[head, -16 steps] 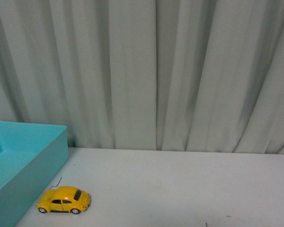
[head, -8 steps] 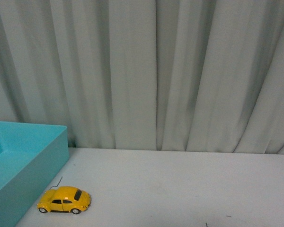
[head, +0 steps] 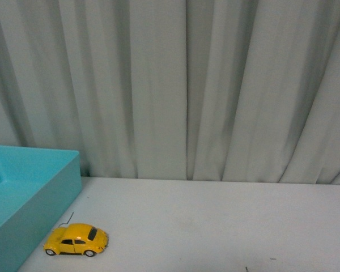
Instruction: Wind up and store yellow beetle toy
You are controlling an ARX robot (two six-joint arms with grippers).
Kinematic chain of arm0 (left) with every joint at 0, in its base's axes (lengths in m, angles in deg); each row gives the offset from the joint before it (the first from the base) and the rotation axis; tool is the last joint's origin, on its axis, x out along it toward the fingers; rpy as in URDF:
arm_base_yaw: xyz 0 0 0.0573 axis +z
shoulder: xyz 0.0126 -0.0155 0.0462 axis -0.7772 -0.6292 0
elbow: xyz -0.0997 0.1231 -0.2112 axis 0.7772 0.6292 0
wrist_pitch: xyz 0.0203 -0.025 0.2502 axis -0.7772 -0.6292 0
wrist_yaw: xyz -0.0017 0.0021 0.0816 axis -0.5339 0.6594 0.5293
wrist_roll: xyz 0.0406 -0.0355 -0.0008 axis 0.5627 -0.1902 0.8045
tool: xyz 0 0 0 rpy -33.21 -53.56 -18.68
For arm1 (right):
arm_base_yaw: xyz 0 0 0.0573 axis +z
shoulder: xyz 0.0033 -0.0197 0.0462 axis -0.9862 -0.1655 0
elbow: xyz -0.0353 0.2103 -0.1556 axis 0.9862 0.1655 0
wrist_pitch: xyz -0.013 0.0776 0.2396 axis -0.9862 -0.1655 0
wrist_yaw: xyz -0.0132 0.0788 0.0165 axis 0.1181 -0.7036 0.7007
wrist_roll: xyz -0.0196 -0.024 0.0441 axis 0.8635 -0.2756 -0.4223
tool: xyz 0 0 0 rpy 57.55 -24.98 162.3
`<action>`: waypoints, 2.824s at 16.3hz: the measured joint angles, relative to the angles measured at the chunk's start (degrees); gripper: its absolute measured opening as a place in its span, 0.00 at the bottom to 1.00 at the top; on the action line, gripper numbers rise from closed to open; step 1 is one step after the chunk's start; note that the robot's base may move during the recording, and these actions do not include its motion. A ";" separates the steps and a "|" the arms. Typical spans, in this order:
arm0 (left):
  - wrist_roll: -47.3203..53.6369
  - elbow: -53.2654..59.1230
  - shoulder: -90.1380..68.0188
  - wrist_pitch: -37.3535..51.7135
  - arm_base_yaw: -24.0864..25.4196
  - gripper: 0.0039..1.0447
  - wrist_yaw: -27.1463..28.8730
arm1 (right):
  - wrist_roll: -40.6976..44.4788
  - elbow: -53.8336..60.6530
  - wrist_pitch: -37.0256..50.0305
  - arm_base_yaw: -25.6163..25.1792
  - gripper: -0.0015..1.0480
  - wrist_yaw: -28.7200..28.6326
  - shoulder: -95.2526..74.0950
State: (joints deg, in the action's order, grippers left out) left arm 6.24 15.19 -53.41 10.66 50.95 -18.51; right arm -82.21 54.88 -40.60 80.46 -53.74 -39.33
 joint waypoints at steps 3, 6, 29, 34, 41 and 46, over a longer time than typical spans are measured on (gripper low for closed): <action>0.00 0.00 0.00 0.00 -0.02 0.94 0.02 | 0.00 0.70 0.20 0.00 0.02 -0.02 0.87; 0.00 0.00 0.00 -0.02 0.00 0.94 0.00 | -0.04 2.82 0.44 0.00 0.02 0.07 3.08; -16.26 -41.29 -72.22 12.50 -8.94 0.94 8.59 | -0.04 2.82 0.31 0.00 0.94 0.04 3.04; 25.79 -68.94 -98.53 -11.41 -15.56 0.94 -2.54 | -0.04 2.82 0.31 0.00 0.94 0.07 3.04; 56.59 -79.60 -108.19 -26.86 -16.22 0.94 5.22 | -0.04 2.82 0.31 0.00 0.94 0.07 3.02; 72.26 -81.57 -114.53 -35.78 -15.30 0.94 9.81 | -0.04 2.82 0.31 0.00 0.94 0.04 3.04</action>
State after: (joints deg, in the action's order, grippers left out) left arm 78.50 -66.38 -167.94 -25.12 35.65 -8.69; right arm -82.25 57.69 -40.29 80.46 -53.70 -36.29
